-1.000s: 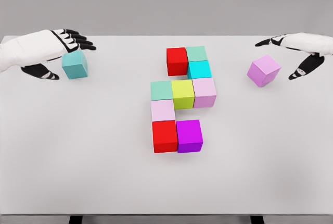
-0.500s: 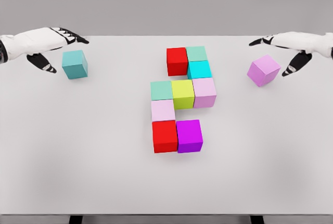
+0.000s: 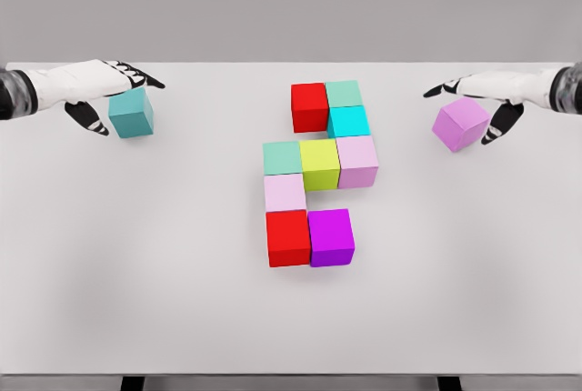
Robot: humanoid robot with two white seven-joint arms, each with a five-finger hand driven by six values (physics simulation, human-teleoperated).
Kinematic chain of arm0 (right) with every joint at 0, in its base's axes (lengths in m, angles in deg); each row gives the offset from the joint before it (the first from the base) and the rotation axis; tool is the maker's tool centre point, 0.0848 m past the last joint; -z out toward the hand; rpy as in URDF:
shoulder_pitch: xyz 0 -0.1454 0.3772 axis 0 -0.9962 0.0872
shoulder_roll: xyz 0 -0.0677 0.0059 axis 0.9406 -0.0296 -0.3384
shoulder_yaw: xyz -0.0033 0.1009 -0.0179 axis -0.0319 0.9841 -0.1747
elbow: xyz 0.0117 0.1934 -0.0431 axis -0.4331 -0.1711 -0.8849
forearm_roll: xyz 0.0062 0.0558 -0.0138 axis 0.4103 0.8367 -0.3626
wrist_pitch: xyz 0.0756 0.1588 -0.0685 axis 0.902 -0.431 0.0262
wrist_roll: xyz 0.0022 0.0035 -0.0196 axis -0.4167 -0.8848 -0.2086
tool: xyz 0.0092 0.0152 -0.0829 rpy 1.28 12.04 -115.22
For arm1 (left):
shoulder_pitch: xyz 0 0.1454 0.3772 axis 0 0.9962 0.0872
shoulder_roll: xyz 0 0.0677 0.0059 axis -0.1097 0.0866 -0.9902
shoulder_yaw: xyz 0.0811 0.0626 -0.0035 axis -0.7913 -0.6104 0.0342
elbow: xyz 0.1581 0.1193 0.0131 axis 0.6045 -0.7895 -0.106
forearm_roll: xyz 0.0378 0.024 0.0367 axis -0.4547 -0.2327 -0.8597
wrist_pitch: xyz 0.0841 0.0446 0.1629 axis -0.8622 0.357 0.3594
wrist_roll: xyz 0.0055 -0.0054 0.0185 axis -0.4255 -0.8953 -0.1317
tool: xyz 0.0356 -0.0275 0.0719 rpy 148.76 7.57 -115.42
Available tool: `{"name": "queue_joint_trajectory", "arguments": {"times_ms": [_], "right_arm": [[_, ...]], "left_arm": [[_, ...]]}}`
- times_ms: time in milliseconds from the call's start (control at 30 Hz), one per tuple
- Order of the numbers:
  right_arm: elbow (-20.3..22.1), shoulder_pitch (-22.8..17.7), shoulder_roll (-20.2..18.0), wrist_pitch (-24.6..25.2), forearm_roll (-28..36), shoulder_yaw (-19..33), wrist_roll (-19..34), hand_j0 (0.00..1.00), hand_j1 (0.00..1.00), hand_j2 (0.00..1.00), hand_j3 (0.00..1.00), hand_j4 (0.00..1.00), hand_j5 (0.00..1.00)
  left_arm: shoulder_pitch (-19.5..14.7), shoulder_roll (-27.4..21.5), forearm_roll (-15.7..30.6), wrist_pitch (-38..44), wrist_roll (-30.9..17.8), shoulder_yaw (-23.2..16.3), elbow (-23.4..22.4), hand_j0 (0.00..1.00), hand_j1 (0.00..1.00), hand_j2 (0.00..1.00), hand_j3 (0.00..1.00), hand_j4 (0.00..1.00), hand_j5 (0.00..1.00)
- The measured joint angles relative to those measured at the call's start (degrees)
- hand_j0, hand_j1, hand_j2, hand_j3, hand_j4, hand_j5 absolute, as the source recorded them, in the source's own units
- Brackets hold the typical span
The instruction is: Assemble the squares on the desktop into the number 2
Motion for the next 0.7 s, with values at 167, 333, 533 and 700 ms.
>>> {"name": "queue_joint_trajectory", "arguments": {"times_ms": [167, 333, 533, 700], "right_arm": [[-0.71, 0.26, 0.09, 0.02, -0.03, -0.18, 0.0, 1.0, 1.0, 1.0, 1.0, 1.0, 1.0], [-1.12, 0.26, 0.12, 0.05, -0.05, -0.3, 0.0, 1.0, 1.0, 1.0, 1.0, 1.0, 1.0], [-1.74, 0.26, 0.55, 0.03, -0.05, -0.35, 0.0, 1.0, 1.0, 1.0, 1.0, 1.0, 1.0], [-2.79, 0.35, 1.2, 0.01, -0.24, -0.35, 0.0, 1.0, 1.0, 1.0, 1.0, 1.0, 1.0]], "left_arm": [[-0.35, 0.21, -0.12, 0.0, 0.74, -0.01, -1.62, 1.0, 1.0, 1.0, 1.0, 1.0, 1.0], [-0.97, 1.03, -1.55, 0.0, 1.18, -0.02, -3.4, 1.0, 1.0, 1.0, 1.0, 1.0, 1.0], [-0.97, 2.48, -2.59, 0.0, 2.19, -0.08, -5.76, 1.0, 1.0, 1.0, 1.0, 1.0, 1.0], [-0.97, 3.33, -3.33, 0.01, 2.39, -0.08, -7.45, 1.0, 1.0, 1.0, 1.0, 1.0, 1.0]]}}
